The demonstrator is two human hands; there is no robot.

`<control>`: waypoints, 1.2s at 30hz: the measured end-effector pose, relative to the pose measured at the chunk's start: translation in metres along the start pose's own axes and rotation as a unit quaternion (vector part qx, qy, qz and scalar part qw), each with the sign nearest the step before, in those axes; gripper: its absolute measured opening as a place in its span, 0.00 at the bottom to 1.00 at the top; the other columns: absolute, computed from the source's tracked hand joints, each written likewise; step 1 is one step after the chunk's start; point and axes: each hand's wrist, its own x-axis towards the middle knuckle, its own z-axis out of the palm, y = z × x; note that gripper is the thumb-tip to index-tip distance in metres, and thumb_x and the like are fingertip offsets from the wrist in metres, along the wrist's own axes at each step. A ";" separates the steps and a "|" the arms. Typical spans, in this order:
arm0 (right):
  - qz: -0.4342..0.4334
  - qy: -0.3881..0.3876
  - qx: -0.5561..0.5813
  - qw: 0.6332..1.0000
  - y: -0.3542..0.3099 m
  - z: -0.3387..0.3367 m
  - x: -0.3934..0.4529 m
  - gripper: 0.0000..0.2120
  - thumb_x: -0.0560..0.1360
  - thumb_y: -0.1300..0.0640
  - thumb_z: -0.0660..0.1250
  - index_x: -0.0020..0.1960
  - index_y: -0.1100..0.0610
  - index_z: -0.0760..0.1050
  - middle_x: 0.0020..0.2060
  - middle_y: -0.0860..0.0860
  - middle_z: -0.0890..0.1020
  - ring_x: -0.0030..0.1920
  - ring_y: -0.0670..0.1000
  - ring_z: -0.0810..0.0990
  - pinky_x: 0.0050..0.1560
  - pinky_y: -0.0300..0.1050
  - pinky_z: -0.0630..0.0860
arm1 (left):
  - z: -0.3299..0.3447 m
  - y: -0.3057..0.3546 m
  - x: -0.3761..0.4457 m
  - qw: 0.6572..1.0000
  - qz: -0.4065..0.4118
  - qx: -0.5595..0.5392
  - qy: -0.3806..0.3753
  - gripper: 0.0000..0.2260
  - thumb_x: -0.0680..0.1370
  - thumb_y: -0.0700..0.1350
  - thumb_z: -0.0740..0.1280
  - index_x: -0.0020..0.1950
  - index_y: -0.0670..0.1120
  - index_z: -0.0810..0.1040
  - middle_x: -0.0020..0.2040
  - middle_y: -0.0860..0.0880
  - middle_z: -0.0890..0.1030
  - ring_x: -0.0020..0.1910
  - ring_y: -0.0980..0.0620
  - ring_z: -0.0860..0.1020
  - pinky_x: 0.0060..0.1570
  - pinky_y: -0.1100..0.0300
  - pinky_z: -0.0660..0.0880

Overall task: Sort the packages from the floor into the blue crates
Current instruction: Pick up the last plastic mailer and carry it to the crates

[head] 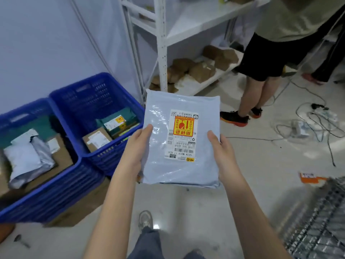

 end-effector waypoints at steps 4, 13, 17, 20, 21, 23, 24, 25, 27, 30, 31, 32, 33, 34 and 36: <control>-0.013 -0.052 -0.019 0.998 0.001 0.083 0.024 0.10 0.75 0.50 0.66 0.50 0.55 0.78 0.42 0.49 0.86 0.41 0.47 0.85 0.34 0.37 0.79 | -0.075 0.019 0.025 0.999 0.015 -0.005 0.050 0.17 0.76 0.57 0.64 0.58 0.48 0.78 0.55 0.50 0.83 0.53 0.51 0.81 0.56 0.52 0.75; -0.006 -0.142 -0.023 0.990 0.005 0.234 0.072 0.09 0.75 0.50 0.68 0.50 0.55 0.79 0.41 0.49 0.86 0.39 0.49 0.86 0.31 0.37 0.78 | -0.214 0.055 0.082 0.996 0.008 0.029 0.079 0.13 0.75 0.59 0.65 0.48 0.51 0.83 0.47 0.53 0.86 0.47 0.53 0.83 0.49 0.56 0.75; 0.004 -0.163 -0.070 0.984 0.007 0.285 0.102 0.10 0.75 0.49 0.68 0.50 0.55 0.79 0.40 0.48 0.86 0.38 0.47 0.85 0.32 0.37 0.78 | -0.251 0.060 0.114 0.995 -0.009 0.012 0.100 0.11 0.75 0.59 0.65 0.44 0.54 0.84 0.45 0.56 0.86 0.39 0.61 0.83 0.43 0.60 0.72; 0.003 -0.182 -0.138 0.974 0.000 0.322 0.137 0.11 0.73 0.45 0.67 0.46 0.52 0.79 0.38 0.46 0.85 0.37 0.44 0.84 0.32 0.36 0.77 | -0.271 0.065 0.148 0.992 -0.023 -0.004 0.123 0.12 0.75 0.57 0.65 0.44 0.52 0.83 0.44 0.55 0.86 0.38 0.60 0.83 0.41 0.60 0.73; -0.001 -0.191 -0.161 0.968 -0.003 0.334 0.151 0.11 0.73 0.43 0.67 0.45 0.51 0.79 0.38 0.45 0.85 0.37 0.43 0.84 0.33 0.36 0.77 | -0.277 0.068 0.160 0.991 -0.027 -0.008 0.130 0.12 0.76 0.57 0.65 0.46 0.51 0.82 0.43 0.55 0.86 0.38 0.59 0.83 0.40 0.60 0.74; -0.014 -0.215 -0.195 0.957 -0.010 0.361 0.180 0.12 0.73 0.41 0.66 0.43 0.49 0.79 0.39 0.43 0.85 0.38 0.42 0.83 0.34 0.36 0.77 | -0.286 0.076 0.187 0.989 -0.030 -0.015 0.142 0.12 0.77 0.55 0.65 0.47 0.49 0.82 0.42 0.55 0.86 0.39 0.58 0.82 0.41 0.60 0.75; -0.019 -0.232 -0.200 0.952 -0.013 0.375 0.195 0.12 0.73 0.41 0.66 0.42 0.48 0.79 0.39 0.43 0.85 0.38 0.42 0.83 0.33 0.34 0.77 | -0.292 0.080 0.202 0.988 -0.029 -0.018 0.150 0.11 0.77 0.55 0.65 0.46 0.49 0.81 0.41 0.55 0.86 0.39 0.57 0.82 0.41 0.60 0.75; -0.019 -0.247 -0.200 0.948 -0.014 0.390 0.211 0.11 0.73 0.41 0.66 0.43 0.48 0.80 0.39 0.41 0.85 0.38 0.42 0.83 0.32 0.33 0.77 | -0.298 0.086 0.217 0.987 -0.029 -0.022 0.159 0.11 0.77 0.54 0.65 0.46 0.49 0.81 0.40 0.56 0.86 0.37 0.57 0.83 0.40 0.61 0.76; -0.004 -0.272 -0.187 0.944 -0.015 0.420 0.243 0.10 0.73 0.42 0.67 0.43 0.48 0.80 0.38 0.40 0.85 0.37 0.42 0.84 0.30 0.32 0.77 | -0.309 0.097 0.247 0.982 -0.033 -0.029 0.182 0.10 0.77 0.54 0.64 0.46 0.49 0.80 0.37 0.56 0.85 0.33 0.60 0.83 0.33 0.65 0.76; 0.025 -0.299 -0.174 0.938 -0.013 0.468 0.291 0.10 0.73 0.44 0.68 0.44 0.50 0.80 0.39 0.42 0.86 0.38 0.44 0.85 0.31 0.34 0.78 | -0.327 0.116 0.295 0.976 -0.037 -0.033 0.211 0.10 0.78 0.53 0.63 0.45 0.49 0.79 0.36 0.55 0.85 0.32 0.59 0.82 0.27 0.69 0.75; 0.033 -0.306 -0.177 0.935 -0.011 0.484 0.307 0.10 0.73 0.44 0.68 0.44 0.51 0.79 0.39 0.42 0.86 0.38 0.44 0.85 0.31 0.34 0.78 | -0.332 0.123 0.313 0.974 -0.043 -0.031 0.221 0.10 0.79 0.53 0.62 0.45 0.49 0.79 0.37 0.53 0.85 0.33 0.57 0.82 0.27 0.68 0.74; 0.042 -0.314 -0.187 0.930 -0.008 0.501 0.323 0.10 0.74 0.44 0.67 0.45 0.51 0.78 0.38 0.42 0.86 0.37 0.44 0.85 0.31 0.34 0.78 | -0.338 0.129 0.332 0.971 -0.052 -0.027 0.231 0.10 0.79 0.52 0.62 0.45 0.49 0.78 0.38 0.52 0.84 0.35 0.55 0.81 0.29 0.67 0.74; 0.052 -0.320 -0.202 0.924 -0.005 0.517 0.339 0.10 0.74 0.44 0.66 0.44 0.50 0.77 0.37 0.43 0.86 0.37 0.44 0.84 0.30 0.35 0.77 | -0.345 0.132 0.351 0.969 -0.063 -0.021 0.239 0.10 0.80 0.51 0.61 0.45 0.48 0.77 0.40 0.50 0.83 0.37 0.54 0.80 0.31 0.65 0.74; 0.059 -0.323 -0.224 0.918 0.000 0.533 0.355 0.09 0.75 0.44 0.65 0.44 0.49 0.76 0.37 0.44 0.85 0.37 0.45 0.84 0.30 0.34 0.76 | -0.352 0.135 0.372 0.966 -0.073 -0.017 0.247 0.10 0.80 0.51 0.60 0.44 0.47 0.76 0.41 0.50 0.81 0.38 0.53 0.79 0.34 0.63 0.74; 0.068 -0.328 -0.267 0.904 0.017 0.560 0.388 0.08 0.76 0.46 0.63 0.46 0.49 0.75 0.42 0.44 0.82 0.40 0.43 0.81 0.29 0.32 0.74 | -0.365 0.133 0.411 0.960 -0.095 -0.001 0.264 0.12 0.81 0.49 0.58 0.46 0.44 0.76 0.43 0.47 0.80 0.41 0.50 0.77 0.42 0.58 0.76</control>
